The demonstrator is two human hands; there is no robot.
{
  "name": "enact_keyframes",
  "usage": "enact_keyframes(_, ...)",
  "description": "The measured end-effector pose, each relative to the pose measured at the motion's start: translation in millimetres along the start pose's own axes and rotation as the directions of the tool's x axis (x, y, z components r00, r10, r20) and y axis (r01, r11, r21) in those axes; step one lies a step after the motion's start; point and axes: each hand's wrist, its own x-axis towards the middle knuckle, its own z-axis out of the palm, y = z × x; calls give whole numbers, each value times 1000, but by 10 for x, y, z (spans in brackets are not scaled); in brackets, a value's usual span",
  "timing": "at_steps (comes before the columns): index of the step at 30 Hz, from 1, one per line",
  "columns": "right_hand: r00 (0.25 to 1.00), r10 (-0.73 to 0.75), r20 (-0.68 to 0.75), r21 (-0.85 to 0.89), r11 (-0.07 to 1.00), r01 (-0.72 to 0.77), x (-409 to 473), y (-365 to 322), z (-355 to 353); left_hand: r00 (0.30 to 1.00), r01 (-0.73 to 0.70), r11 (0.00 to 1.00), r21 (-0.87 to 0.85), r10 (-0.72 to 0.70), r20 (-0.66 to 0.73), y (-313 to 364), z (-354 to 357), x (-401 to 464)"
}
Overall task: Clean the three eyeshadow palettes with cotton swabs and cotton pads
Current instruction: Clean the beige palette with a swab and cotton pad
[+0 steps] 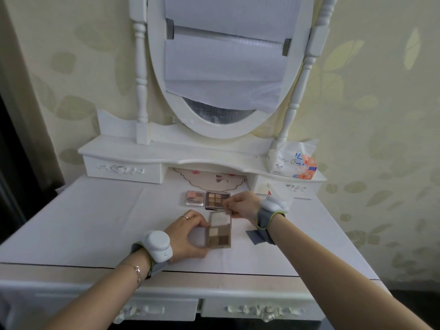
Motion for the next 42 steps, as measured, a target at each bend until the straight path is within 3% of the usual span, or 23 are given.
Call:
enact_keyframes(3,996,-93,-3,87,992,93,-18,26,-24,1000,-4,1000,-7,4,-14,3,4,-8)
enact_keyframes(10,967,-254,-34,-25,967,253,-86,31,-65,1000,21,1000,-4,-21,-6,2,16,1)
enact_keyframes(23,937,-274,215,-176,933,313,-378,103,-165,993,55,993,-108,-66,-100,-2,27,-16)
enact_keyframes(32,907,-308,287,-329,858,395,-462,120,-44,999,19,998,-62,-21,-28,50,-27,-42)
enact_keyframes(42,902,-331,278,-371,829,419,-430,192,2,1000,11,1000,-1,-11,-12,59,-21,0)
